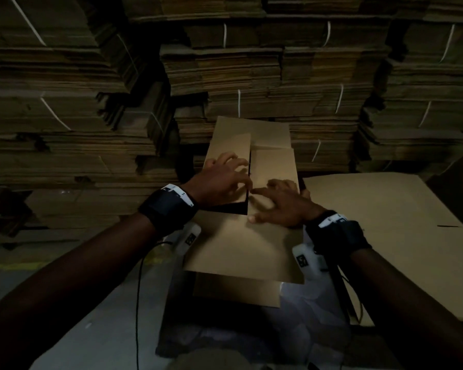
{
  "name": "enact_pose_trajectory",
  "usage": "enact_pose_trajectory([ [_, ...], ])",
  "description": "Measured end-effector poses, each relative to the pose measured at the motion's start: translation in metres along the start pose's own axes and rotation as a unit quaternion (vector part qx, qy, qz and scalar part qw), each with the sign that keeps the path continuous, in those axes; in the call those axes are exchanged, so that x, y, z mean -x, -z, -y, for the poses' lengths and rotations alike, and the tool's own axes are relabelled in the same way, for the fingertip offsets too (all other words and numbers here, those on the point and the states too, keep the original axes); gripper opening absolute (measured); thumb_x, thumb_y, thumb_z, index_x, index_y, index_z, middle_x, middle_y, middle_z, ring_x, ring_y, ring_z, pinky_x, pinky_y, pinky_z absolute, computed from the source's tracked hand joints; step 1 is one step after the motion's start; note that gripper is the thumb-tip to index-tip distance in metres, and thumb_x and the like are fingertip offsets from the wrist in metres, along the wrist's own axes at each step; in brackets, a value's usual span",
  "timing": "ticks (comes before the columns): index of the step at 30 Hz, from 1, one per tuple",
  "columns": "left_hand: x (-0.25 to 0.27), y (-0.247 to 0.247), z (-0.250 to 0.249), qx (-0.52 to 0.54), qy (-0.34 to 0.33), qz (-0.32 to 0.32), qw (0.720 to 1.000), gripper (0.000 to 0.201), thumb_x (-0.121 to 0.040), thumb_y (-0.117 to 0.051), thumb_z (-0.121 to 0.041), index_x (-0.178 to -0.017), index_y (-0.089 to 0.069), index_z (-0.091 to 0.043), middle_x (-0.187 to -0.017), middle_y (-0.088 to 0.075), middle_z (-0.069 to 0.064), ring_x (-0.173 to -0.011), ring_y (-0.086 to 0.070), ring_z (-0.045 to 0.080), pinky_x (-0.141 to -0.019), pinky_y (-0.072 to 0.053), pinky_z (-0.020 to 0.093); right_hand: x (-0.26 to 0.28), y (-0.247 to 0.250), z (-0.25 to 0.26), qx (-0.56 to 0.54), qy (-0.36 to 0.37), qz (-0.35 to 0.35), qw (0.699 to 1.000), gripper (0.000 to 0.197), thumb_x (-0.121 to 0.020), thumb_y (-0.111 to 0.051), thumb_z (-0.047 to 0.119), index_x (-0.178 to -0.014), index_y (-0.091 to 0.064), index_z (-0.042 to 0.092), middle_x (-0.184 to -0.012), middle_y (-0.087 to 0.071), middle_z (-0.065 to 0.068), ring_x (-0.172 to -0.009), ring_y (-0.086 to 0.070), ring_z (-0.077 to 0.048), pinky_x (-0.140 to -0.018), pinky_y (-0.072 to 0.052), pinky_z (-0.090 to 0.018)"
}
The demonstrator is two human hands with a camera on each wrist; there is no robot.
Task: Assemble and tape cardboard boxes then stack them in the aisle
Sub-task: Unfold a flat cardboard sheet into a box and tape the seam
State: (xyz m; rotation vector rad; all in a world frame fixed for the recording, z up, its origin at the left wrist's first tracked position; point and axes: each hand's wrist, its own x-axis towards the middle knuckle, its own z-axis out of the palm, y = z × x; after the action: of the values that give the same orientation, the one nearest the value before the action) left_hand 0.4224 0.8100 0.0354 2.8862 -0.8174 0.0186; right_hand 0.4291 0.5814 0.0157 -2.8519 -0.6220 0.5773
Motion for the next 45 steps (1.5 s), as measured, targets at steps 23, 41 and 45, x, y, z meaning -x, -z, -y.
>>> enact_pose_trajectory([
  [23,0.070,-0.007,0.062,0.023,0.291,0.147,0.945,0.130,-0.051,-0.014,-0.108,-0.146,-0.044,-0.024,-0.164,-0.018,0.017,-0.151,-0.010,0.042,-0.117,-0.015,0.067,0.022,0.059,-0.060,0.058,-0.168,-0.157,0.972,0.047,-0.089,-0.061,0.054,-0.126,-0.064,0.024,-0.149,-0.047,-0.016,-0.151,-0.013,-0.038,-0.114,-0.014,-0.071],
  [41,0.060,-0.126,-0.037,0.266,0.334,-0.125,0.895,0.122,-0.066,-0.049,-0.093,-0.158,0.004,-0.033,-0.168,-0.013,0.006,-0.153,-0.017,0.031,-0.118,-0.031,0.055,0.019,0.010,-0.058,0.004,-0.163,-0.002,0.987,0.091,-0.079,-0.079,0.052,-0.153,-0.030,0.031,-0.151,-0.040,-0.014,-0.134,-0.045,-0.038,-0.109,-0.040,-0.056],
  [45,0.058,-0.121,-0.040,0.297,0.335,-0.071,0.891,0.119,-0.069,-0.050,-0.094,-0.155,0.013,-0.043,-0.170,0.001,0.001,-0.155,-0.003,0.029,-0.120,-0.022,0.057,0.014,0.014,-0.003,-0.025,-0.074,-0.032,0.996,0.050,-0.096,-0.063,0.045,-0.137,-0.054,0.016,-0.109,-0.062,-0.007,-0.095,-0.060,-0.023,-0.080,-0.047,-0.031],
])
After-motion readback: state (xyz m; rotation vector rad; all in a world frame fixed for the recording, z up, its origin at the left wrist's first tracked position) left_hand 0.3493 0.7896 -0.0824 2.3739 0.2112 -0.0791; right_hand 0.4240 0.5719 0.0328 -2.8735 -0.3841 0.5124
